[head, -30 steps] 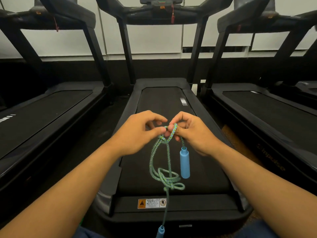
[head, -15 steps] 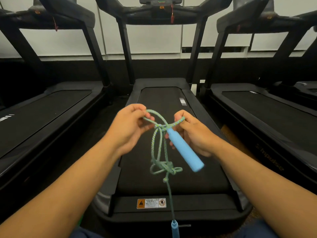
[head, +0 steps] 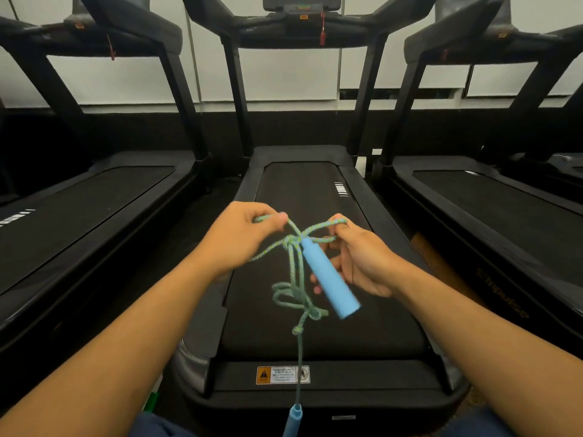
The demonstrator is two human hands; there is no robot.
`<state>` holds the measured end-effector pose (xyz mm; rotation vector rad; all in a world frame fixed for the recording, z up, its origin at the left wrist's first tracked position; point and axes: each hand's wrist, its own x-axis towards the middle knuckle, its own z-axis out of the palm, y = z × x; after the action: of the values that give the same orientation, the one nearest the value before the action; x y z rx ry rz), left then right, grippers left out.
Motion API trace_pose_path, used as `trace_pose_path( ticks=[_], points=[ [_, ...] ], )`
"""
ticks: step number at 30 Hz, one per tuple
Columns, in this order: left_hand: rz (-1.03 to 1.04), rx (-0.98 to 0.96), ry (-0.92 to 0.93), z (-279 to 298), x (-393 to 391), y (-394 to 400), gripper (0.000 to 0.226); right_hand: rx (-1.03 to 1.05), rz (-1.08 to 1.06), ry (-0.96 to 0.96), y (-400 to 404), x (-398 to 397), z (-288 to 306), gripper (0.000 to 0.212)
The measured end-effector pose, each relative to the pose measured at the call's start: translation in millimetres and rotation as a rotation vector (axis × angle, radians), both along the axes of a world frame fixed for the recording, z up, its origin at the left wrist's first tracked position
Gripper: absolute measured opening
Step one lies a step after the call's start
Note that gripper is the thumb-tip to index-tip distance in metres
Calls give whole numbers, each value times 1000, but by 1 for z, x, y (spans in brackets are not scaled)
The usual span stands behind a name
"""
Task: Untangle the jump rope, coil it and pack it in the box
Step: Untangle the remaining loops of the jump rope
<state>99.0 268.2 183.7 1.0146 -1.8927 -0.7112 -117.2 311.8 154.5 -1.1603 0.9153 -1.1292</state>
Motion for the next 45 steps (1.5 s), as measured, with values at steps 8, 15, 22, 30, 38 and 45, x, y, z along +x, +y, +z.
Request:
trace_pose_path(
  ticks=[8,15,22,30,38,45],
  points=[
    [-70,405,729,4,-20,10,22,-16,0,184,4,13,-7,33],
    [24,480,965,3,-21,4,25,-381,-152,287,3,20,-10,19],
    [18,340,779,0,-27,10,19,-333,-158,91,1,18,-10,27],
    [-100,384,391,-5,-28,15,23,-412,-403,137,-5,9,-10,35],
    [-136,464,970,15,-23,8,22,-104,-308,-173,-10,1,-5,20],
    [-21,505,1293,17,5,-10,18,-114,-237,-426,-8,-8,6,26]
  ],
)
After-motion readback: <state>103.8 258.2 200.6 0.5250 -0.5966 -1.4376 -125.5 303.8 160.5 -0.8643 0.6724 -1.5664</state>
